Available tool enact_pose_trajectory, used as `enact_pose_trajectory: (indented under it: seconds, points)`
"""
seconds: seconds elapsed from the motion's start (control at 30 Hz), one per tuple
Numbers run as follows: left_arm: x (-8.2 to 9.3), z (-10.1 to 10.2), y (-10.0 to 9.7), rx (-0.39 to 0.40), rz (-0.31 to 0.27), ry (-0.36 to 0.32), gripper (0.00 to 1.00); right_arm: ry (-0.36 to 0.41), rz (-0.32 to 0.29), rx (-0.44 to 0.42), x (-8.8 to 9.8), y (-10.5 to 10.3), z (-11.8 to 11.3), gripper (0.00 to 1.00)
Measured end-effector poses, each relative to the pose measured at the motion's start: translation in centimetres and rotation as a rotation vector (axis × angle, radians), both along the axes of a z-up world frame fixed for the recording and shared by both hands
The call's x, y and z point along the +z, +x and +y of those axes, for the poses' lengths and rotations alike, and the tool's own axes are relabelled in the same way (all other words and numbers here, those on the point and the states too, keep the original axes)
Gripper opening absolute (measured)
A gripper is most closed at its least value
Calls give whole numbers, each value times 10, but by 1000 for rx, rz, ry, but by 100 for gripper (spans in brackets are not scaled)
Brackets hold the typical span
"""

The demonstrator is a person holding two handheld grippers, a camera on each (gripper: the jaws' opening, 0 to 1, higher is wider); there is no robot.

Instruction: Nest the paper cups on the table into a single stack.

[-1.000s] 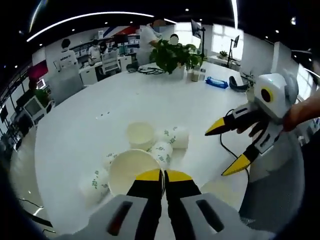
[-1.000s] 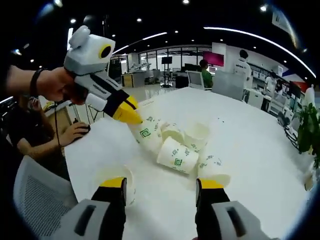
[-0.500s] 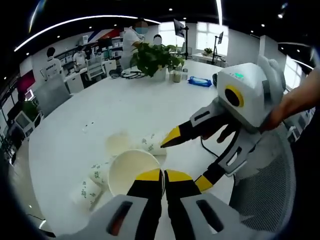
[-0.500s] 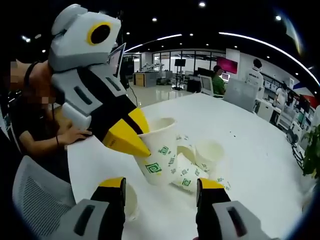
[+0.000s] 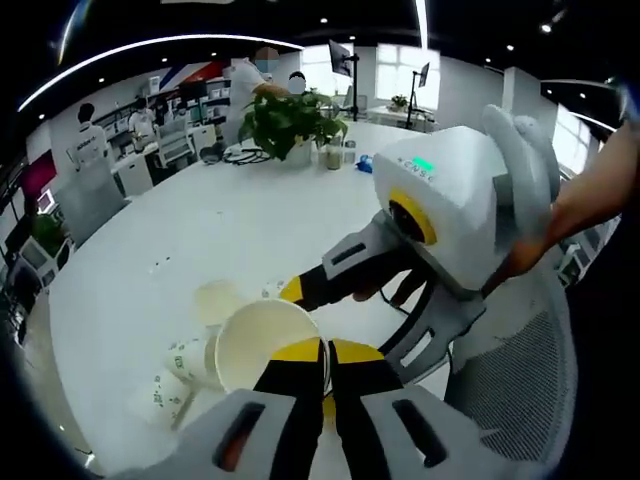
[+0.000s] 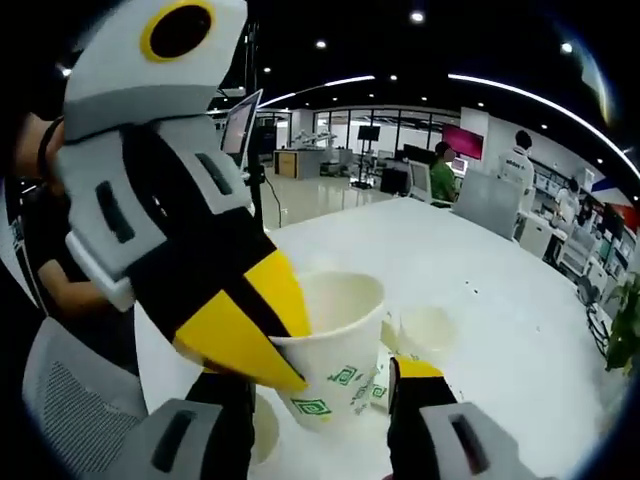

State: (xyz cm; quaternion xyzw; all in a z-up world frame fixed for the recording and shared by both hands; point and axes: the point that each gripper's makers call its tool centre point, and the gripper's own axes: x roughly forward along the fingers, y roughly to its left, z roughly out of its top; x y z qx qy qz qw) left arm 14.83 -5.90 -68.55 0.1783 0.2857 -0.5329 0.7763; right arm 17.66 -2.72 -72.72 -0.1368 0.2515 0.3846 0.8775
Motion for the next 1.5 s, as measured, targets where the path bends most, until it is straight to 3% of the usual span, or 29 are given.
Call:
enact_pose_trajectory:
  seconds: [0.2, 0.6, 0.83, 1.13, 1.3, 1.5]
  points:
    - [1, -1, -3, -7, 7, -6, 0, -7, -6, 15, -1, -1, 1, 44]
    - [11, 4, -4, 21, 37, -57, 1, 6, -19, 13, 1, -2, 4, 42]
    - [27, 18, 3, 77, 30, -116, 2, 8, -13, 3, 0, -8, 2, 41]
    - [33, 48, 21, 193, 22, -143, 7, 14, -10, -4, -1, -12, 4, 40]
    - [27, 66, 34, 275, 64, -160, 8, 15, -16, -1, 2, -15, 5, 40]
    - [10, 77, 33, 332, 190, -188, 15, 20, -43, 13, 10, -18, 7, 40]
